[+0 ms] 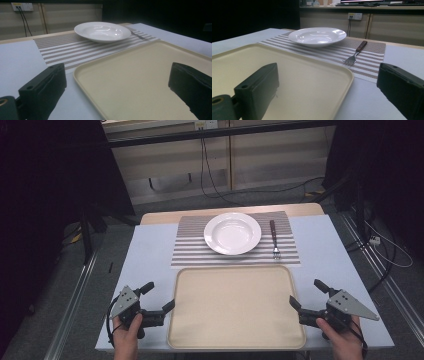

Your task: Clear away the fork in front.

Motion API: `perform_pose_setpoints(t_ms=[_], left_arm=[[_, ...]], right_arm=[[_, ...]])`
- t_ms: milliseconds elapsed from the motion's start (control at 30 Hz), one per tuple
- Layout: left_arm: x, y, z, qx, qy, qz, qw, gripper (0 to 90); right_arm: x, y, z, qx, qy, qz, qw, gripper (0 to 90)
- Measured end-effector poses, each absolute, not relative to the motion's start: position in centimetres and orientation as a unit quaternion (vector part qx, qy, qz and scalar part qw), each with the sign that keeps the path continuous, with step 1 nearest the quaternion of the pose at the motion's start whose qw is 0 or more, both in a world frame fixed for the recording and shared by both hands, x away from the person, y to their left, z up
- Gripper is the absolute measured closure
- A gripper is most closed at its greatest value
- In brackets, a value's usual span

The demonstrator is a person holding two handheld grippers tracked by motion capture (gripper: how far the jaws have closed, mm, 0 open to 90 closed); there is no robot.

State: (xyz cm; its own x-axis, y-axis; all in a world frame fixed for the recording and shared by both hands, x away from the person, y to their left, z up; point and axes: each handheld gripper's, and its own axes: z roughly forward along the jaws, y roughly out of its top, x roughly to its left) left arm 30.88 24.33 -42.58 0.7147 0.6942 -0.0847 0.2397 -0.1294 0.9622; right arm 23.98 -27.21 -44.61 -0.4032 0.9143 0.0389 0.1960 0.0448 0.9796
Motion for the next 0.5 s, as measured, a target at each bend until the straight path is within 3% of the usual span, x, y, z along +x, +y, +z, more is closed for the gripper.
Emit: perform_pose_setpoints(t_ms=[500], left_arm=[[30.89,24.67,-42.52,0.721,0.328,0.197,0.577,1.7]], right_arm=[[24.77,-26.81,-44.06,0.419,0.66,0.523,0.34,3.4]])
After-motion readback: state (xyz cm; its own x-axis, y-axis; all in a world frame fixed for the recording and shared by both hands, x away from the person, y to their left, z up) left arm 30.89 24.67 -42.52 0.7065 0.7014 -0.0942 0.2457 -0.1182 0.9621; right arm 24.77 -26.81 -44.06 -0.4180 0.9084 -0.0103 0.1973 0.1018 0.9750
